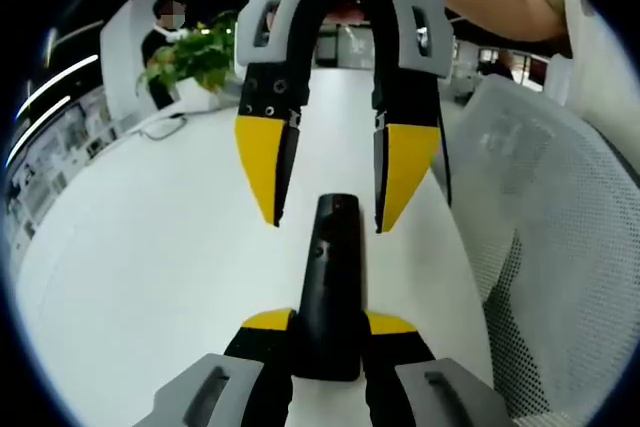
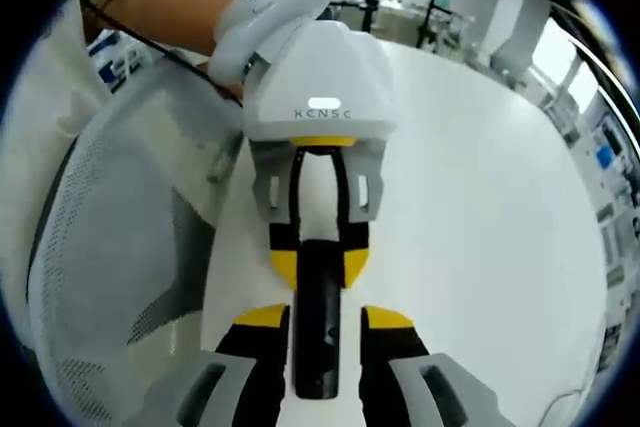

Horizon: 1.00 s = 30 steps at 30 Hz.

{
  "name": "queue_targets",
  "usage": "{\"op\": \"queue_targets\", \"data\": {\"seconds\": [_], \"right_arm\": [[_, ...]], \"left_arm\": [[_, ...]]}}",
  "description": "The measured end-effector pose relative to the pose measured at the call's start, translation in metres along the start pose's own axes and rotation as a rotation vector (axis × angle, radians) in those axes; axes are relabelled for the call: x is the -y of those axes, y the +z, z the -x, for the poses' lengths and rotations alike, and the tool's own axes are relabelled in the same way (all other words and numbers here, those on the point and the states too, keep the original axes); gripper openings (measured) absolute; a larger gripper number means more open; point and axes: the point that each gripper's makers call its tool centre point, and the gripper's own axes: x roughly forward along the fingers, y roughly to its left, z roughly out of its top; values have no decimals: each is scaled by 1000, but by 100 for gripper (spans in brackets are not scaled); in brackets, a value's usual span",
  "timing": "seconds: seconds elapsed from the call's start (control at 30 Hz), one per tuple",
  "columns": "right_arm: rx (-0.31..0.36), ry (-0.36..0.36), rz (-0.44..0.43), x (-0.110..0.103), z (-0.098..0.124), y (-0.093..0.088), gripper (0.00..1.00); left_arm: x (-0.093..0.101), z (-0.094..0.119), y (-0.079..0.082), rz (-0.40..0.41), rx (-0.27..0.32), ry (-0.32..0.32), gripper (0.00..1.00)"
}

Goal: Press the specified remote control buttons in sequence, fully releasing each button before pressing the next.

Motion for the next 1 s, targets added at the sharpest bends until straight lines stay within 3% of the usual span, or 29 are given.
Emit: {"op": "queue_targets", "data": {"seconds": [1.0], "right_arm": [[-16, -3, -50, -2, 5, -32, 32]], "left_arm": [[0, 1, 0, 1, -2, -2, 25]]}}
